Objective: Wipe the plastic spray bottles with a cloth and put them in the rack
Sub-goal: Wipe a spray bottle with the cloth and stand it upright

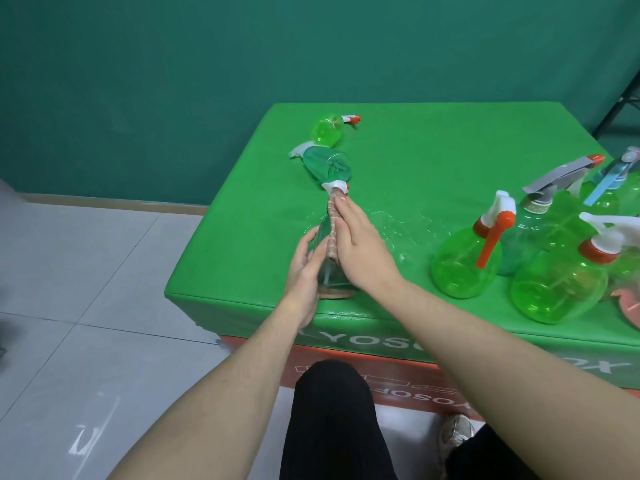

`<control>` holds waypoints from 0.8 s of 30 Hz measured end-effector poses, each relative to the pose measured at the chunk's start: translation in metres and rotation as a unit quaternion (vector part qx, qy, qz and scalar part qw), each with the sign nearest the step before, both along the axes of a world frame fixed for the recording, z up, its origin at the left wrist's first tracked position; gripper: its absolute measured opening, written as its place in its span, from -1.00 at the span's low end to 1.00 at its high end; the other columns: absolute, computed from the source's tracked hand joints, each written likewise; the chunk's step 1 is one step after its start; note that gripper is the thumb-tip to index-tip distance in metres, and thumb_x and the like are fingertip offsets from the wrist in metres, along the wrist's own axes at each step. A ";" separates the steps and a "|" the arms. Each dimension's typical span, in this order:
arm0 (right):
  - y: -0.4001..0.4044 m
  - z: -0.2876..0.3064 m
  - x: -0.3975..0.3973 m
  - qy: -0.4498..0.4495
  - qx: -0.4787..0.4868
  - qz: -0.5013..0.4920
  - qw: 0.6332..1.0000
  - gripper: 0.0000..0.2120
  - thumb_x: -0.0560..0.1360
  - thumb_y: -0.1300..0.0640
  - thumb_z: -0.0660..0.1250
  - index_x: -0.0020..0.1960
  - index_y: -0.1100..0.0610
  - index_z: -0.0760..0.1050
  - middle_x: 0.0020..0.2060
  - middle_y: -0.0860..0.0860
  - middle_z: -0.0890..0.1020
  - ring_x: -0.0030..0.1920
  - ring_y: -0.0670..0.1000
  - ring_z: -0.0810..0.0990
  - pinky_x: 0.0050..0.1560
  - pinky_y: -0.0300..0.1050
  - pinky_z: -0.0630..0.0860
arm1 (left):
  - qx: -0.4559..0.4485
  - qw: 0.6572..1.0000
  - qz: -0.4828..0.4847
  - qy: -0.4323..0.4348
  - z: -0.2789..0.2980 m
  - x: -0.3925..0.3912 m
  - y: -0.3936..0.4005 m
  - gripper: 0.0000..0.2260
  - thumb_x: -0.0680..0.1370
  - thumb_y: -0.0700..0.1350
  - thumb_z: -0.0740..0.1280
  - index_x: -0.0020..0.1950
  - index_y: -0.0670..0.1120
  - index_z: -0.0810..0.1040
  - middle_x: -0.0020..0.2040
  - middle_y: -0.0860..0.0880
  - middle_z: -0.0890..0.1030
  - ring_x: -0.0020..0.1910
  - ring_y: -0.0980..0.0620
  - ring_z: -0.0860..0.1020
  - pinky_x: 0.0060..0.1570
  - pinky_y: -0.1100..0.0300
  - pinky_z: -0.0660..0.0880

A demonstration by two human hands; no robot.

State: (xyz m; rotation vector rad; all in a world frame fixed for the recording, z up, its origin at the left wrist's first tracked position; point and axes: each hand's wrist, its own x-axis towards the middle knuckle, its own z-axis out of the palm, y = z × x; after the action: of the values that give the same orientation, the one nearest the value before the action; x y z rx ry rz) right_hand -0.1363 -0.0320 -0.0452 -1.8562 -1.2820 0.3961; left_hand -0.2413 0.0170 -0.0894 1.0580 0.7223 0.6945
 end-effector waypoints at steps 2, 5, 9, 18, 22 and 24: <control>0.004 0.001 0.003 0.062 -0.020 -0.022 0.998 -0.55 0.74 -0.03 -0.04 0.62 -0.08 0.18 0.57 -0.03 0.30 0.52 -0.03 0.31 0.53 -0.04 0.23 | 0.006 1.000 -0.004 0.011 0.000 -0.001 -0.001 -0.39 0.46 0.15 0.37 0.50 0.10 0.35 0.32 -0.09 0.61 0.08 -0.17 0.70 -0.08 -0.32 0.63; 0.001 -0.002 0.002 0.073 -0.035 -0.030 0.996 -0.54 0.74 -0.05 -0.06 0.63 -0.10 0.15 0.53 0.00 0.35 0.47 -0.01 0.37 0.42 -0.09 0.27 | 0.010 1.000 0.007 0.016 -0.003 0.000 0.000 -0.46 0.50 0.12 0.45 0.45 0.11 0.41 0.29 -0.09 0.63 0.08 -0.16 0.70 -0.01 -0.32 0.62; -0.014 -0.009 -0.009 0.009 0.014 0.004 1.000 -0.52 0.73 0.01 -0.07 0.61 0.06 0.19 0.51 0.01 0.34 0.48 -0.06 0.32 0.53 0.00 0.25 | 0.025 0.999 0.024 0.010 -0.008 0.003 0.002 -0.45 0.51 0.10 0.34 0.48 0.00 0.41 0.27 -0.10 0.65 0.20 -0.12 0.64 0.21 -0.20 0.56; -0.046 -0.028 -0.017 -0.145 -0.006 0.040 0.989 -0.50 0.73 0.01 -0.06 0.65 0.08 0.07 0.64 -0.03 0.07 0.62 -0.10 -0.01 0.61 0.10 0.05 | 0.025 0.999 0.031 0.011 0.000 0.005 -0.002 -0.42 0.48 0.20 0.35 0.46 0.07 0.35 0.30 -0.08 0.61 0.18 -0.01 0.65 0.09 0.05 0.58; -0.058 -0.037 -0.021 -0.135 0.000 0.050 0.990 -0.49 0.73 0.04 0.02 0.65 0.08 0.06 0.65 -0.04 0.01 0.63 -0.12 -0.05 0.62 0.00 0.03 | 0.028 0.999 0.041 -0.004 0.002 0.004 -0.003 -0.49 0.44 0.18 0.42 0.35 0.18 0.39 0.28 -0.09 0.63 0.16 -0.08 0.66 0.11 -0.05 0.58; -0.063 -0.038 -0.022 -0.126 0.006 0.053 0.991 -0.49 0.72 0.05 0.05 0.64 0.08 0.08 0.64 -0.06 0.01 0.62 -0.11 -0.02 0.61 -0.10 -0.01 | 0.025 0.999 0.046 -0.008 0.002 0.004 -0.002 -0.51 0.46 0.19 0.43 0.35 0.17 0.40 0.27 -0.07 0.64 0.15 -0.08 0.66 0.08 -0.05 0.58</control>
State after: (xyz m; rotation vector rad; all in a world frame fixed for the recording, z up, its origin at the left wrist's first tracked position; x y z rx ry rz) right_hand -0.1584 -0.0949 -0.0830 -1.8768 -1.5545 0.2125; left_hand -0.2373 0.0146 -0.0874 1.0698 0.7470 0.8026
